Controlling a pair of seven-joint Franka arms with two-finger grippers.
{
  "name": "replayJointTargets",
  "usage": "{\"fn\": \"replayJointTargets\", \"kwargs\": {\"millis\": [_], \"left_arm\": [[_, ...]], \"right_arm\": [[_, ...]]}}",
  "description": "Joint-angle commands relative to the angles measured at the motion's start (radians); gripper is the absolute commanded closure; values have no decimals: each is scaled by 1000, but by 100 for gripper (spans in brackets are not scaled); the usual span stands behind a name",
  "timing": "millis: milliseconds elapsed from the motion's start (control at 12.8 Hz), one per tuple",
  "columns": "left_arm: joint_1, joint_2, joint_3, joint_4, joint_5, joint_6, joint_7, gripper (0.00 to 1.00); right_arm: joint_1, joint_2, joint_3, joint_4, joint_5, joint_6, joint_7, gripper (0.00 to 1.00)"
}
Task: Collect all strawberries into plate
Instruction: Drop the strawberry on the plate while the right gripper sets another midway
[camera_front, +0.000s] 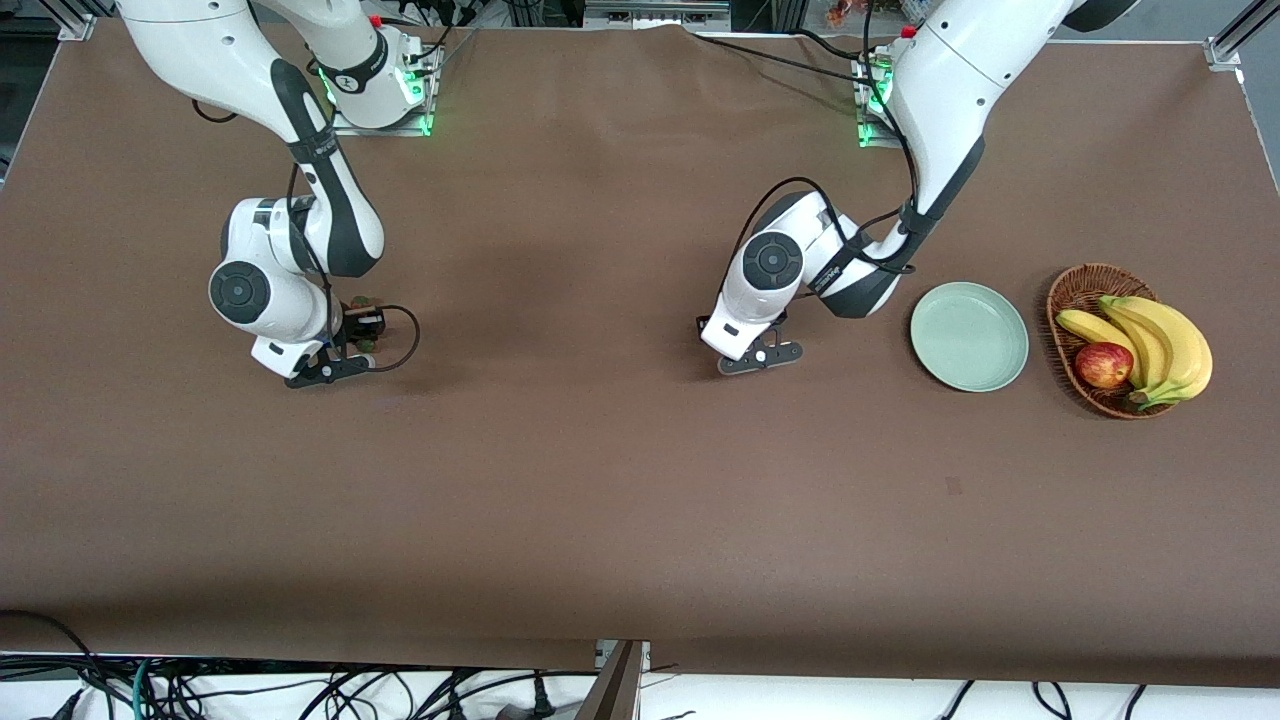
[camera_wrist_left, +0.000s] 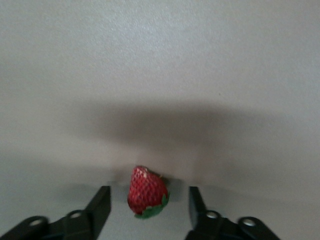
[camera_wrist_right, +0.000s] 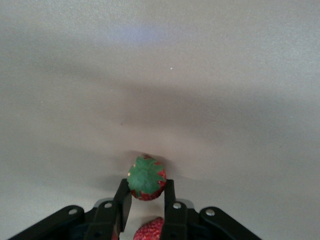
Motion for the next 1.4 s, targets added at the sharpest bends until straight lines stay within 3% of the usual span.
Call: {"fn": "replayJointTargets", "kwargs": {"millis": [0, 312, 468, 702, 858, 1092, 1325], "left_arm": [[-10, 24, 9, 35, 62, -1, -64, 54], [3, 9, 6, 36, 59, -11, -67, 72], [8, -23, 4, 36, 48, -22, -70, 77], [66, -116, -19, 44, 19, -137, -55, 79], [129, -160, -48, 44, 13, -169, -33, 83], [229, -215, -67, 42, -46, -273, 188, 84], [224, -301, 99, 32, -181, -338, 477, 84]], "right_arm": [[-4, -18, 28, 26, 17, -19, 7, 86], [9, -41, 90, 174, 95, -236, 163, 86], [10, -35, 178, 246, 95, -275, 296, 85], [39, 11, 298, 357, 147, -268, 529, 84], [128, 63, 308, 411, 158, -202, 651, 83], [283, 189, 308, 507, 190, -20, 940, 83], [406, 348, 305, 695, 178, 77, 1192, 83]]}}
